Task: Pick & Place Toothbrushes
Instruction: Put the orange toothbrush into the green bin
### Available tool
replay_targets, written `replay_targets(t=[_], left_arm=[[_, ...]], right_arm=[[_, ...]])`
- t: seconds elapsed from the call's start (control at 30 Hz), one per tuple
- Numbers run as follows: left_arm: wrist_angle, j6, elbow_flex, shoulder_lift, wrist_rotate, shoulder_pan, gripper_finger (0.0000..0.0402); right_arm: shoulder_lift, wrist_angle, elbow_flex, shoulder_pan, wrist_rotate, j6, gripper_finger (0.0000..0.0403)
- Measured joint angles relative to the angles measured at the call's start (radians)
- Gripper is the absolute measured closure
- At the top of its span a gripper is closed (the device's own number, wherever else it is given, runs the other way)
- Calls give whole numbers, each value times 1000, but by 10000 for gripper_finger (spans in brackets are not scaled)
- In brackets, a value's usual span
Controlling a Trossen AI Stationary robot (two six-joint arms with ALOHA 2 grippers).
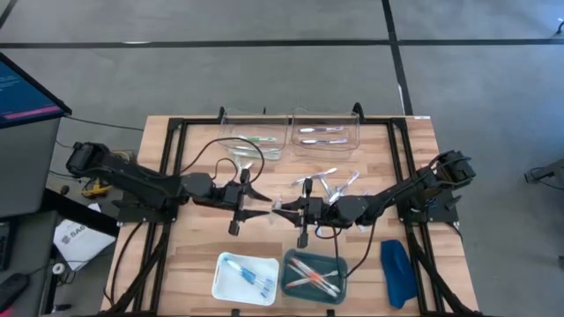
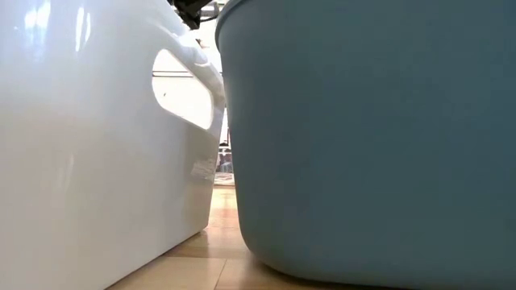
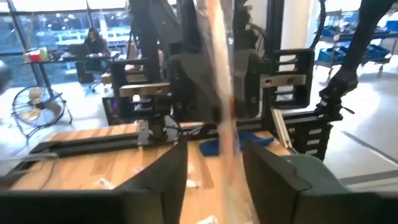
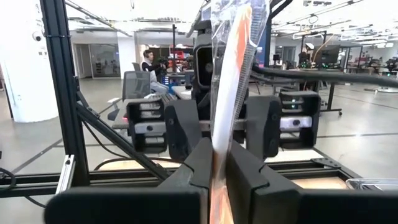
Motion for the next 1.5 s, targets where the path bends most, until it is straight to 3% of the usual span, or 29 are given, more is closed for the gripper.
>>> replay_targets(t=[0.23,0.57,0.83,1.1,1.5], left_arm=[[-101,-27,0,-69,-26,-19,185],[-118,-78,0,-65,-35,1,97],[-117,-77,0,-67,-227,46,96],[-115,-79,0,-67,-228,51,95],[-109,-77,0,-67,-219,51,99]], right_arm=[[0,-6,0,0,0,0,387],[0,-12,0,-1,0,2,387],[0,-15,0,-1,0,2,387],[-25,-52,0,-1,0,36,387],[-145,-241,2,41,0,112,387]])
